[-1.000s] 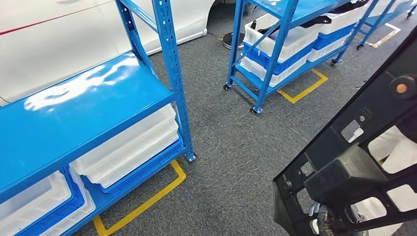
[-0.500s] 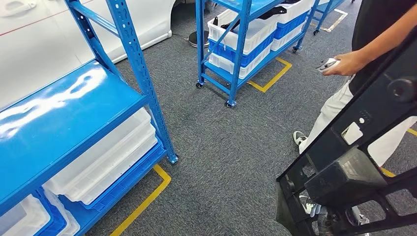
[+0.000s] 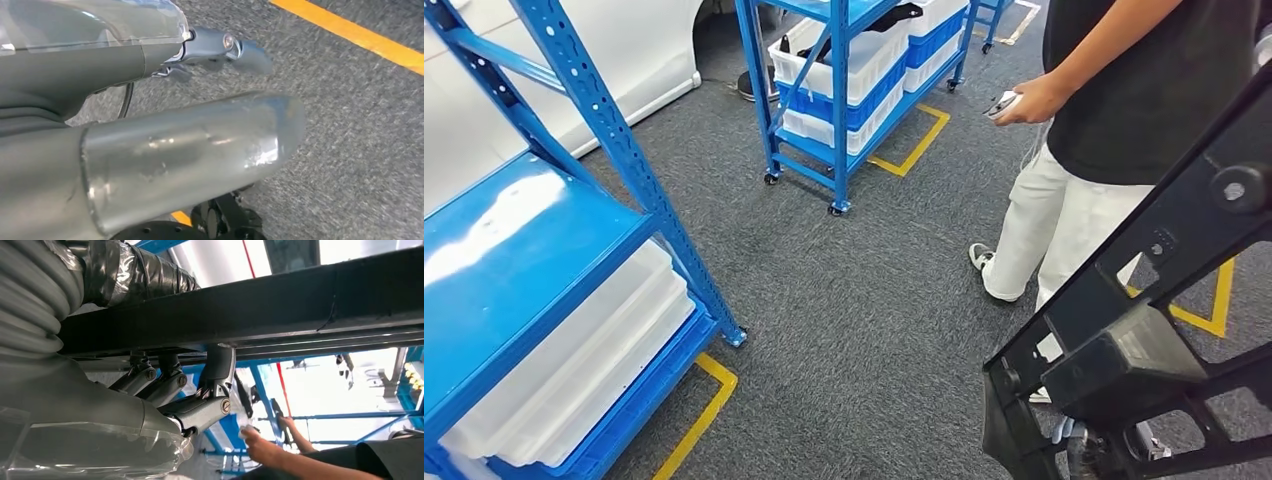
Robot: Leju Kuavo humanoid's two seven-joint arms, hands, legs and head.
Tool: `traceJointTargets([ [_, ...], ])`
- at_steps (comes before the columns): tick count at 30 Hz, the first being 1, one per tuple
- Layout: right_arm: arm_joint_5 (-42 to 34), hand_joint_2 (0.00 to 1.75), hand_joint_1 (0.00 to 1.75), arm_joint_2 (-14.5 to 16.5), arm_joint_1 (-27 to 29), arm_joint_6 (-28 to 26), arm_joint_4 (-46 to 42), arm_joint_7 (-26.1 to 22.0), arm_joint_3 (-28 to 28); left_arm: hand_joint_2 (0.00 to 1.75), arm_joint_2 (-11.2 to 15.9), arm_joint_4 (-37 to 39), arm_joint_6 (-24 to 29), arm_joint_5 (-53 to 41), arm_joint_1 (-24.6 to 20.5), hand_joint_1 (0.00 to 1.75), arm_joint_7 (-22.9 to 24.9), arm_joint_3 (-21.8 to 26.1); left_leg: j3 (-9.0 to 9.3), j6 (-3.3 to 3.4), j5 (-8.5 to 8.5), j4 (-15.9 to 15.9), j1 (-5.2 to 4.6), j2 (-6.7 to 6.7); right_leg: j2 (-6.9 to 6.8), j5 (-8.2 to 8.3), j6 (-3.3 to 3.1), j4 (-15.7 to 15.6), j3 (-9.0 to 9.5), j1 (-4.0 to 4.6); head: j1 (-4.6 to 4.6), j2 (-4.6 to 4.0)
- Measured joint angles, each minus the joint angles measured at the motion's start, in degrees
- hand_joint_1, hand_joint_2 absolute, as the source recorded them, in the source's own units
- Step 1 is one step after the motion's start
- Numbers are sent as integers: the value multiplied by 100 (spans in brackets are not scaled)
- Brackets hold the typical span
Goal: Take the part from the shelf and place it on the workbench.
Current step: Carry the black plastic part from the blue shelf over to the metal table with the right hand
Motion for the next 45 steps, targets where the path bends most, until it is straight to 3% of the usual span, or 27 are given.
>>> traceJointTargets([
  [2,13,175,175,0,16,2,6,-4,-8,0,-5,-1,-9,-2,-6,0,5,-3,12,54,28,-40,-8,95,101,32,79,1,-44,-17,0,0],
  [3,19,175,175,0,25,2,7,-7,-12,0,-10,-1,-14,-1,-13,0,5,-4,25,96,54,-69,-2,166,39,5,105,41,-70,-15,3,0],
  [4,26,175,175,-1,28,3,7,-9,-15,0,-14,-1,-20,-1,-14,0,5,-4,36,138,80,-99,5,246,-91,-86,127,169,-134,-8,8,0],
  [6,56,175,175,-2,23,3,11,-13,-18,0,-18,-1,-27,-2,-3,0,5,-2,35,189,102,-127,-4,413,-424,-429,162,730,-389,-2,18,0],
  [8,105,175,175,-2,22,-8,17,-11,-23,0,-18,-1,-34,-2,11,0,8,0,29,201,95,-123,-26,587,-551,-708,197,1379,-678,-23,20,0],
  [9,127,175,175,-2,26,-13,20,-11,-27,0,-18,-1,-37,-1,10,0,10,0,30,200,88,-122,-32,670,-578,-708,208,1494,-720,-34,20,0],
  [10,145,175,175,-2,29,-17,21,-10,-31,0,-18,-1,-40,-1,5,0,11,0,36,195,80,-121,-36,746,-605,-604,212,1397,-653,-42,20,0],
  [13,174,175,175,-2,26,-16,21,-7,-34,0,-19,-1,-46,-1,-15,0,13,0,80,148,32,-115,-52,921,-863,-150,167,317,-57,-7,21,0],
  [15,187,175,175,-2,23,-15,18,-3,-33,0,-20,-1,-55,-1,-22,0,21,0,97,96,1,-115,-75,1018,-983,-104,108,-43,116,50,15,0],
  [17,216,175,175,-1,37,-18,14,5,-34,0,-20,-1,-62,0,-40,0,44,-1,125,40,-20,-124,-84,1117,-883,-97,44,-72,107,68,11,0],
  [19,258,175,175,0,53,-30,10,11,-33,0,-19,-1,-68,2,-60,0,75,0,92,-13,-154,17,-63,978,-776,-63,-31,-122,114,42,12,0],
  [21,290,175,175,1,54,-56,7,13,-27,0,-18,-1,-72,4,-56,0,101,3,-167,-45,-507,600,-40,677,-678,-41,-88,-148,116,22,11,0],
  [23,322,175,175,1,52,-113,8,16,-23,0,-18,-1,-73,7,-37,0,117,4,-530,-57,-805,1340,-37,544,-555,-42,-109,-133,106,26,10,0],
  [24,349,175,175,0,54,-153,8,20,-25,0,-18,-1,-74,8,-31,0,120,4,-632,-58,-803,1515,-37,527,-483,-45,-110,-123,106,28,10,0],
  [25,393,175,175,0,55,-205,7,27,-27,0,-18,-1,-77,10,-30,0,122,4,-637,-55,-680,1467,-35,516,-407,-48,-108,-111,109,28,10,0],
  [26,445,175,175,0,56,-266,5,40,-30,0,-18,-1,-82,13,-31,0,122,4,-545,-48,-467,1211,-32,489,-328,-53,-102,-97,115,25,9,0],
  [28,562,175,175,0,56,-459,1,71,-33,0,-18,-10,-94,22,-35,0,122,5,-252,-26,-70,461,-17,268,-182,-73,-66,-51,110,21,9,0],
  [30,731,175,175,0,58,-718,-22,105,-37,0,-18,-23,-102,38,-35,0,124,7,-105,5,37,72,-7,49,-56,-76,-3,-9,66,15,12,0],
  [31,912,175,175,0,62,-897,-51,126,-40,0,-18,-28,-106,44,-35,0,125,6,-90,30,21,44,-19,23,7,-63,39,-6,41,7,13,0],
  [34,1965,175,175,0,82,-1672,-226,241,-58,0,-24,-54,-130,69,-49,0,123,3,-60,150,81,-38,-27,212,147,-44,152,-5,-10,-22,15,0],
  [36,2692,175,175,-2,85,-2138,-382,361,-98,0,-31,-72,-151,99,-48,0,121,4,-44,211,128,-107,-15,362,-49,-285,189,374,-188,-8,23,0],
  [38,3201,175,175,-4,82,-2418,-575,490,-137,0,-31,-79,-169,128,-22,0,122,6,-38,231,135,-121,-43,519,-390,-636,209,1091,-518,5,29,0],
  [39,3360,175,175,-4,82,-2488,-667,541,-148,0,-31,-79,-173,137,-11,0,123,7,-36,234,128,-118,-60,601,-496,-703,213,1335,-628,3,28,0],
  [40,3466,175,175,-4,82,-2532,-736,570,-156,0,-31,-79,-176,147,-5,0,124,6,-28,237,119,-118,-71,680,-564,-658,208,1385,-642,3,27,0],
  [41,3538,175,175,-4,84,-2561,-790,585,-163,0,-31,-79,-176,157,-7,0,126,6,-16,238,107,-118,-79,751,-615,-517,193,1213,-545,5,28,0],
  [43,3642,175,175,-4,86,-2585,-880,590,-171,0,-32,-79,-176,178,-16,0,142,4,18,226,80,-119,-92,867,-821,-188,127,480,-147,39,27,0],
  [45,3650,175,175,-4,84,-2534,-964,572,-170,0,-35,-79,-176,188,-19,0,162,4,46,188,48,-116,-114,968,-1013,-65,53,-38,114,107,26,0],
])
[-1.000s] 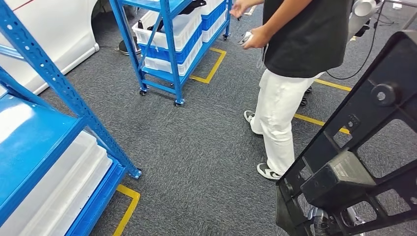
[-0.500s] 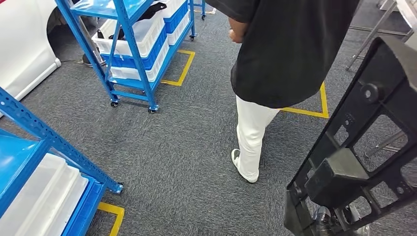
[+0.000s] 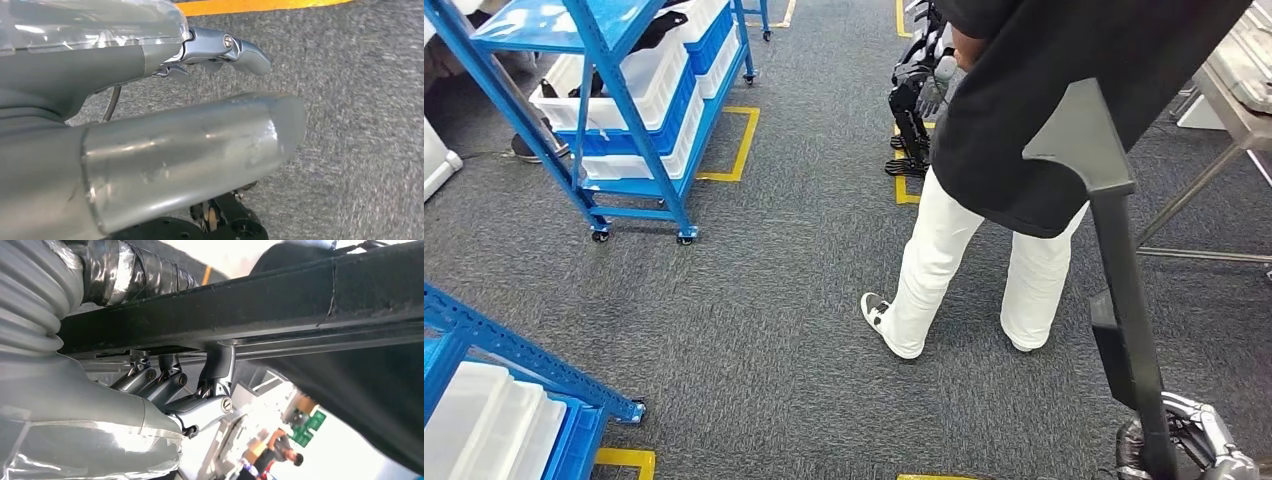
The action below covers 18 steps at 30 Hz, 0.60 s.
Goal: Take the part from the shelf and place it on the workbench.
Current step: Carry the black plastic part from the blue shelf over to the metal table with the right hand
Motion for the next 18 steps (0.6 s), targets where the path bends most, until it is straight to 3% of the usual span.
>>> traceJointTargets([
  [1,-33,175,175,0,0,43,-28,-14,2,0,-1,0,0,4,-1,0,7,-1,10,-22,-12,-3,-8,57,-22,-15,-24,-76,25,29,-1,0],
  [3,-98,175,175,2,16,127,-54,-40,5,0,-5,-1,0,13,-14,0,15,-3,35,-68,-46,1,-7,141,100,13,-70,-121,20,22,-4,0],
  [5,-127,175,175,4,25,164,-64,-54,12,0,-9,-2,-1,23,-26,0,17,-5,-28,-114,-218,209,6,-33,210,55,-132,-188,45,-22,-7,0],
  [7,-145,175,175,5,23,169,-70,-61,30,0,-9,-2,-2,30,-11,0,18,-3,-315,-149,-585,857,28,-328,317,76,-175,-216,56,-44,-11,0],
  [9,-154,175,175,5,22,170,-69,-62,42,0,-8,-2,-2,32,15,0,21,-2,-651,-177,-831,1544,45,-434,455,78,-187,-206,54,-44,-13,0],
  [10,-157,175,175,4,24,170,-68,-62,42,0,-7,-2,-2,33,22,0,22,-3,-715,-190,-789,1640,54,-446,532,75,-183,-195,56,-48,-13,0],
  [11,-159,175,175,4,25,171,-68,-61,42,0,-6,-2,-2,33,24,0,23,-3,-680,-199,-639,1518,65,-456,607,69,-174,-177,59,-55,-13,0],
  [12,-161,175,175,4,25,172,-68,-62,42,0,-5,-3,-2,34,24,0,23,-4,-552,-207,-413,1199,80,-499,682,57,-157,-149,59,-65,-13,0],
  [14,-176,175,175,4,23,189,-68,-69,43,0,-5,-5,-1,43,23,0,22,-3,-271,-209,-88,494,119,-757,819,15,-96,-51,21,-77,-13,0],
  [16,-206,175,175,4,25,230,-69,-88,46,0,-5,-9,7,56,25,0,22,-3,-167,-173,-27,197,124,-933,943,-1,-20,22,-47,-85,-10,0],
  [18,-235,175,175,4,34,255,-70,-104,49,0,-7,-13,14,68,20,0,22,-5,-157,-91,-9,168,108,-837,1037,21,49,26,-92,-100,-9,0],
])
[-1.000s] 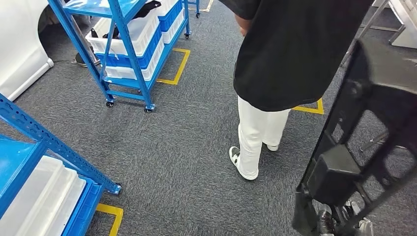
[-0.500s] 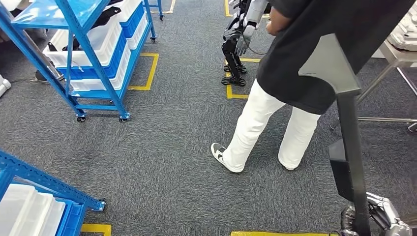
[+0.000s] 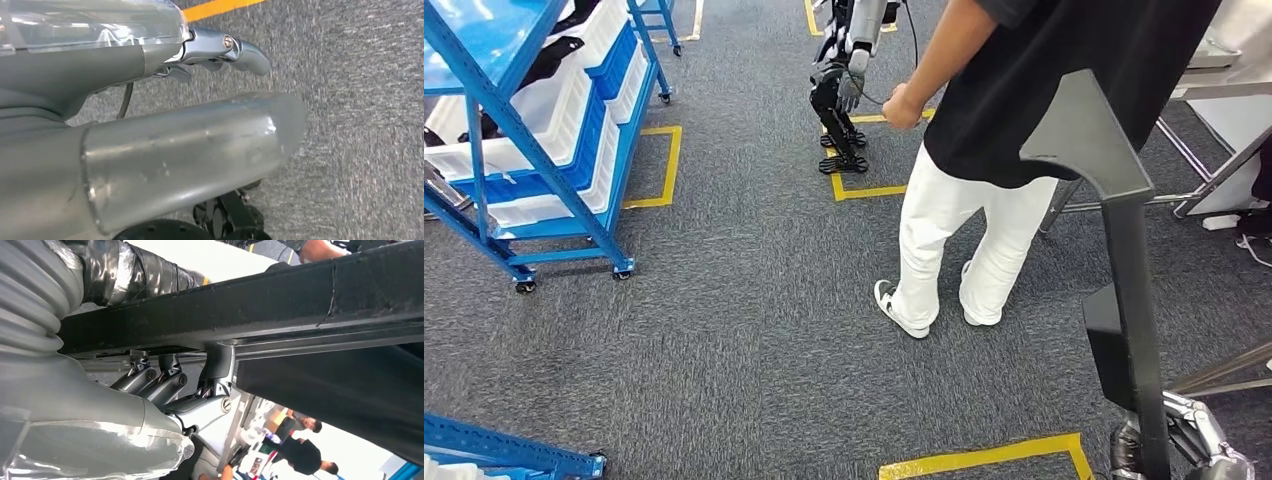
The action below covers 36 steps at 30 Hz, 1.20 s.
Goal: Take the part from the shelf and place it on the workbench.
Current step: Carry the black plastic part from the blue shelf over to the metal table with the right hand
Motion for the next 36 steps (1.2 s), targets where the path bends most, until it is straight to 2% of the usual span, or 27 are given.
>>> traceJointTargets([
  [2,-26,175,175,0,0,2,0,-16,0,0,-1,-9,2,19,-5,0,-2,-2,20,84,45,-55,7,134,-197,-106,53,147,-78,2,4,0],
  [4,-42,175,175,0,-11,7,1,-35,0,0,1,-18,1,34,12,0,-3,-1,22,127,67,-88,5,282,-509,-424,98,676,-319,1,11,0],
  [6,-46,175,175,0,-17,14,2,-45,-1,0,2,-18,-1,43,34,0,-4,-1,17,135,58,-87,-7,436,-598,-689,135,1302,-611,-20,13,0],
  [7,-47,175,175,0,-17,20,2,-49,-2,0,2,-18,-4,47,38,0,-6,-1,19,135,48,-85,-11,512,-611,-686,144,1420,-661,-29,13,0],
  [8,-47,175,175,0,-16,28,2,-52,-2,0,2,-18,-9,55,39,0,-9,-2,28,133,36,-83,-13,583,-627,-582,144,1336,-608,-35,14,0],
  [9,-47,175,175,0,-17,37,2,-56,-2,0,2,-18,-14,65,37,0,-11,-2,44,126,22,-83,-14,648,-665,-403,135,1054,-451,-36,14,0],
  [11,-46,175,175,0,-27,52,1,-62,-2,0,-2,-18,-26,92,35,0,-15,-3,87,95,-12,-81,-27,751,-892,-126,82,308,-55,9,14,0],
  [13,-46,175,175,0,-42,64,-1,-71,-2,0,-5,-18,-31,119,37,0,-11,-4,117,42,-40,-88,-43,846,-1033,-75,18,-52,116,73,10,0],
  [15,-46,175,175,0,-40,74,-3,-77,-5,0,-9,-18,-25,144,25,0,4,-7,158,-17,-58,-114,-51,956,-932,-72,-40,-84,113,90,8,0],
  [16,-46,175,175,1,-34,76,-7,-78,-7,0,-11,-18,-20,154,14,0,13,-9,177,-45,-88,-101,-43,943,-875,-56,-71,-118,130,77,9,0],
  [17,-46,175,175,1,-34,74,-9,-79,-9,0,-12,-19,-17,162,6,0,19,-10,157,-68,-167,-14,-37,857,-821,-37,-111,-156,151,58,7,0],
  [18,-47,175,175,1,-39,72,-12,-80,-11,0,-11,-19,-15,166,4,0,22,-9,83,-84,-298,177,-31,731,-770,-19,-148,-192,174,35,5,0],
  [20,-46,175,175,1,-51,69,-13,-78,-15,0,-11,-20,-17,178,25,0,24,-7,-254,-94,-653,878,-18,469,-652,-12,-193,-206,185,24,1,0],
  [21,-43,175,175,2,-53,72,-12,-71,-17,0,-11,-20,-21,190,40,0,23,-6,-434,-99,-767,1218,-17,422,-581,-15,-201,-200,185,28,1,0],
  [22,-38,175,175,2,-52,73,-12,-63,-19,0,-11,-20,-27,205,54,0,20,-7,-560,-101,-783,1423,-18,401,-502,-21,-204,-190,186,33,1,0],
  [23,-33,175,175,2,-52,73,-12,-56,-21,0,-10,-20,-33,220,60,0,16,-8,-591,-99,-678,1415,-18,393,-424,-29,-203,-173,187,36,1,0],
  [24,-30,175,175,2,-52,72,-13,-50,-23,0,-9,-20,-40,229,62,0,12,-9,-521,-91,-475,1190,-18,373,-348,-42,-196,-148,188,35,1,0],
  [25,-28,175,175,2,-52,69,-13,-49,-24,0,-7,-21,-44,236,62,0,7,-9,-390,-77,-243,826,-17,304,-276,-63,-181,-115,187,30,1,0],
  [26,-27,175,175,2,-54,68,-13,-49,-24,0,-3,-21,-48,240,60,0,4,-8,-258,-62,-78,480,-14,173,-210,-87,-158,-73,175,32,2,0],
  [27,-23,175,175,2,-57,68,-13,-48,-23,0,-1,-23,-51,251,61,0,2,-7,-156,-48,20,219,-11,55,-144,-106,-129,-36,155,28,2,0],
  [28,-16,175,175,2,-60,67,-13,-44,-23,0,1,-25,-53,263,64,0,2,-6,-104,-34,41,80,-16,-37,-89,-116,-96,-12,131,18,3,0],
  [29,-6,175,175,1,-60,67,-13,-39,-23,0,2,-27,-54,277,64,0,4,-7,-86,-17,22,51,-24,-66,-33,-111,-60,-6,109,8,3,0],
  [30,4,175,175,1,-57,66,-14,-31,-23,0,2,-31,-53,293,62,0,9,-9,-73,10,32,26,-26,-19,25,-97,-23,-16,92,-2,3,0],
  [31,14,175,175,0,-49,64,-18,-23,-25,0,-1,-35,-52,307,58,0,16,-14,-55,46,52,-10,-24,45,4,-99,7,-9,84,-5,3,0],
  [33,24,175,175,-2,-46,59,-33,-14,-26,0,-5,-45,-53,332,55,0,22,-22,-16,119,94,-92,0,181,-235,-242,56,202,-15,13,16,0],
  [35,27,175,175,-4,-60,57,-44,-5,-25,0,-7,-52,-53,342,72,0,24,-25,5,153,99,-126,2,326,-522,-569,103,808,-313,4,28,0],
  [36,27,175,175,-4,-65,58,-44,3,-26,0,-7,-52,-54,343,80,0,27,-25,9,155,90,-127,-1,404,-574,-707,128,1156,-494,-14,28,0],
])
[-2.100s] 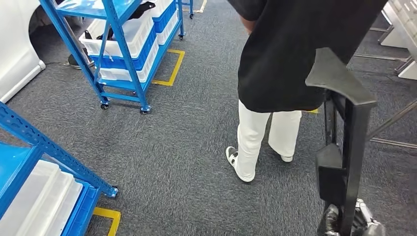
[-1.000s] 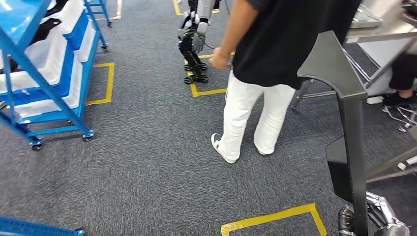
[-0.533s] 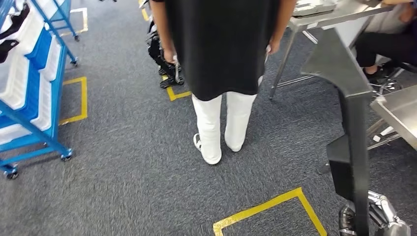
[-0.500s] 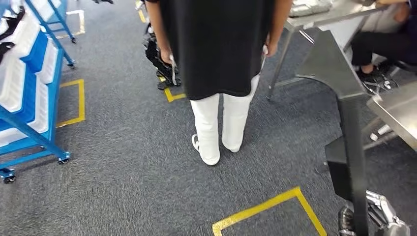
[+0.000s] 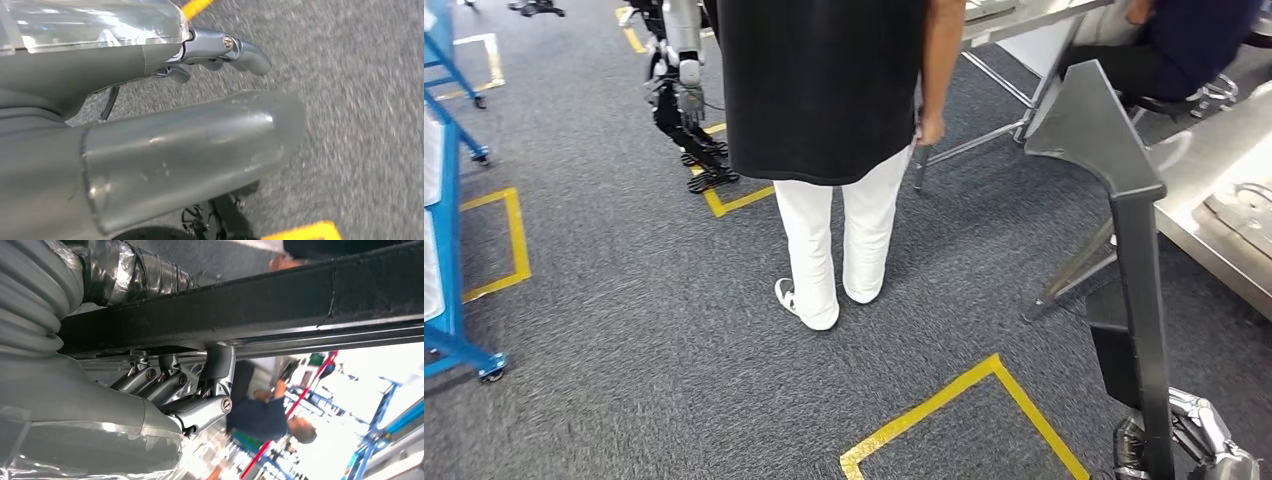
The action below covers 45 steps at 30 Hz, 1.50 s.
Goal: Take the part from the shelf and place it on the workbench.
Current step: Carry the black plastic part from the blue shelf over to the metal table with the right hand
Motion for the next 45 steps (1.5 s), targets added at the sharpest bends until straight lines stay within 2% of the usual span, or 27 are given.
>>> traceJointTargets([
  [1,0,175,175,0,1,3,1,7,-1,0,1,0,-1,2,3,0,5,0,6,-2,-13,1,-1,75,-24,-46,19,223,-120,-16,0,0],
  [2,0,175,175,0,4,7,1,13,-2,0,1,0,-1,5,2,0,13,0,20,-7,-29,2,-1,150,-42,17,31,252,-143,-29,1,0],
  [4,-3,175,175,0,5,18,-1,27,-3,0,-1,0,-2,20,-5,0,39,-3,72,-27,-67,2,-1,279,-135,394,27,-300,134,-36,1,0],
  [6,-19,175,175,1,2,32,-2,46,-3,0,-3,0,-2,45,-7,0,63,-12,127,-72,-112,0,-14,378,-362,648,-30,-999,498,9,1,0],
  [8,-47,175,175,1,1,42,-7,66,-5,0,-3,0,-2,69,-14,0,76,-32,169,-132,-146,-6,-28,470,-450,661,-93,-1239,604,66,-1,0],
  [10,-65,175,175,2,8,49,-17,79,-8,0,-5,0,-2,89,-26,0,84,-69,213,-194,-178,-15,-26,540,-324,679,-148,-1272,601,60,-3,0],
  [12,-68,175,175,4,11,54,-27,86,-11,0,-5,-3,-1,105,-29,0,90,-99,163,-248,-323,165,-12,354,-220,710,-219,-1339,639,23,-6,0],
  [14,-28,175,175,4,2,54,-32,90,-14,0,-4,-8,1,116,-16,0,99,-107,-129,-267,-666,796,-3,69,-142,726,-277,-1367,663,12,-10,0],
  [16,57,175,175,4,-4,43,-32,97,-14,0,-4,-9,1,126,4,0,111,-108,-505,-272,-936,1502,-3,-13,-61,725,-304,-1340,659,24,-13,0],
  [17,93,175,175,4,-3,36,-32,101,-14,0,-4,-9,1,132,11,0,115,-107,-594,-272,-913,1620,-3,-18,-19,723,-305,-1320,656,28,-13,0],
  [18,118,175,175,4,-4,31,-32,105,-14,0,-4,-9,1,138,13,0,117,-107,-582,-268,-773,1521,-3,-19,19,712,-302,-1296,652,29,-13,0],
  [21,163,175,175,4,12,55,-37,121,-12,0,-2,-9,19,170,4,0,118,-111,-169,-215,-187,484,-9,-61,94,661,-247,-1204,636,37,-13,0],
  [23,221,175,175,4,130,86,-77,122,14,0,-3,1,101,206,3,0,118,-124,-57,-165,-79,191,-28,-92,113,652,-191,-1164,611,49,-11,0],
  [26,276,175,175,4,389,70,-172,75,93,0,-16,48,251,251,22,0,117,-171,-105,-61,18,153,-32,-64,105,633,-99,-1137,573,36,-8,0],
  [28,286,175,175,4,475,47,-216,51,127,0,-27,73,288,270,31,0,116,-208,-173,22,102,109,-12,-18,51,315,-40,-844,466,17,-3,0],
  [30,298,175,175,4,529,37,-239,38,153,0,-31,91,310,296,35,0,116,-241,-269,58,171,105,-17,21,-3,-181,12,-213,278,-3,-1,0],
  [31,303,175,175,4,547,36,-240,38,163,0,-32,103,315,306,38,0,116,-254,-323,59,206,107,-20,41,-10,-342,30,67,218,-13,-1,0],
  [32,305,175,175,4,564,35,-240,38,169,0,-32,114,320,311,40,0,116,-265,-376,55,242,109,-22,59,-14,-390,41,202,234,-20,-1,0],
  [33,305,175,175,4,577,34,-240,38,172,0,-32,125,322,312,41,0,116,-275,-425,48,280,111,-22,75,-18,-320,43,136,351,-24,-1,0],
  [34,306,175,175,4,587,34,-240,37,176,0,-33,135,323,313,42,0,116,-284,-470,36,319,112,-22,86,-27,-164,38,-129,570,-27,-1,0],
  [35,306,175,175,4,593,34,-242,37,182,0,-34,143,324,314,42,0,116,-293,-507,20,359,115,-22,92,-43,2,23,-537,866,-27,-2,0],
  [37,309,175,175,4,601,34,-249,35,196,0,-42,154,324,317,45,0,116,-316,-553,-34,439,113,-31,96,-77,172,-25,-1319,1366,4,-6,0],
  [38,310,175,175,4,608,32,-256,32,202,0,-45,156,324,320,47,0,116,-327,-560,-69,480,107,-31,99,-84,183,-52,-1526,1478,25,-4,0],
  [41,314,175,175,4,625,20,-274,20,207,0,-50,159,326,344,61,0,124,-365,-574,-185,564,84,-19,95,-84,275,-162,-1621,1428,47,3,0],
  [42,313,175,175,4,624,14,-275,18,207,0,-49,160,329,357,68,0,129,-379,-608,-215,466,146,-15,74,-90,335,-219,-1638,1384,37,1,0],
  [43,311,175,175,4,624,5,-276,16,208,0,-49,160,333,369,77,0,136,-390,-665,-238,261,308,-13,46,-97,399,-271,-1656,1328,25,0,0],
  [45,307,175,175,4,623,-8,-277,14,209,0,-48,160,338,393,92,0,150,-404,-829,-270,-304,934,-5,2,-98,492,-334,-1635,1189,30,-5,0],
])
